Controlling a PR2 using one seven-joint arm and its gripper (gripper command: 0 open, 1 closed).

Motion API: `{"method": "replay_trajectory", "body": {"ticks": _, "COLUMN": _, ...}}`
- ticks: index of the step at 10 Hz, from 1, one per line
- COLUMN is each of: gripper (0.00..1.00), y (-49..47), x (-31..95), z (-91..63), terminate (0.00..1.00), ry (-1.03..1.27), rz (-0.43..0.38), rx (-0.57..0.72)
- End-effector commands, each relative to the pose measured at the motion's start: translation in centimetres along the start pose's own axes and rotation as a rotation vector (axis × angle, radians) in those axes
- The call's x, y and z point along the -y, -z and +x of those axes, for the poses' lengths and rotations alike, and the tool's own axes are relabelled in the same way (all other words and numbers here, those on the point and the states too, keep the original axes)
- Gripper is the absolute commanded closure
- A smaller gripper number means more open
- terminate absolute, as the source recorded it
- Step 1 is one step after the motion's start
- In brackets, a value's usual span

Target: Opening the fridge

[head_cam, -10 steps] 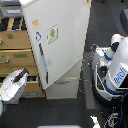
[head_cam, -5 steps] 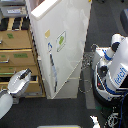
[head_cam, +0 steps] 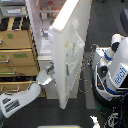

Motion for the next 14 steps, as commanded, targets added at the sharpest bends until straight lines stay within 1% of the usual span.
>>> {"method": "replay_trajectory", "body": {"ticks": 1, "gripper": 0.0, "y": -18.8, "x": 31.7, "z": 0.5, "terminate": 0.0, "ry": 0.411, "rz": 0.001, "rx": 0.21}}
{"method": "replay_trajectory", "body": {"ticks": 2, "gripper": 0.0, "y": -19.4, "x": 32.6, "z": -0.7, "terminate": 0.0, "ry": 0.446, "rz": 0.002, "rx": 0.226}}
{"method": "replay_trajectory", "body": {"ticks": 3, "gripper": 0.0, "y": -18.1, "x": 31.1, "z": -1.0, "terminate": 0.0, "ry": 0.424, "rz": 0.016, "rx": 0.212}}
{"method": "replay_trajectory", "body": {"ticks": 4, "gripper": 0.0, "y": -15.2, "x": 26.2, "z": -2.4, "terminate": 0.0, "ry": 0.345, "rz": 0.013, "rx": 0.193}}
{"method": "replay_trajectory", "body": {"ticks": 5, "gripper": 0.0, "y": -14.2, "x": 24.0, "z": -3.2, "terminate": 0.0, "ry": 0.3, "rz": -0.002, "rx": 0.19}}
{"method": "replay_trajectory", "body": {"ticks": 7, "gripper": 0.0, "y": -11.0, "x": 16.2, "z": -7.7, "terminate": 0.0, "ry": 0.138, "rz": 0.03, "rx": 0.213}}
{"method": "replay_trajectory", "body": {"ticks": 8, "gripper": 0.0, "y": -10.3, "x": 14.7, "z": -8.8, "terminate": 0.0, "ry": 0.106, "rz": 0.058, "rx": 0.219}}
{"method": "replay_trajectory", "body": {"ticks": 9, "gripper": 0.0, "y": -5.7, "x": 4.6, "z": -18.9, "terminate": 0.0, "ry": 0.057, "rz": 0.086, "rx": 0.213}}
{"method": "replay_trajectory", "body": {"ticks": 10, "gripper": 0.0, "y": -4.6, "x": 2.6, "z": -21.1, "terminate": 0.0, "ry": 0.058, "rz": 0.112, "rx": 0.213}}
{"method": "replay_trajectory", "body": {"ticks": 11, "gripper": 0.0, "y": -1.7, "x": -2.1, "z": -26.3, "terminate": 0.0, "ry": 0.039, "rz": 0.162, "rx": 0.209}}
{"method": "replay_trajectory", "body": {"ticks": 12, "gripper": 0.0, "y": 0.0, "x": -4.6, "z": -29.2, "terminate": 0.0, "ry": 0.013, "rz": 0.179, "rx": 0.19}}
{"method": "replay_trajectory", "body": {"ticks": 14, "gripper": 0.0, "y": 2.7, "x": -8.0, "z": -32.7, "terminate": 0.0, "ry": -0.092, "rz": 0.174, "rx": 0.164}}
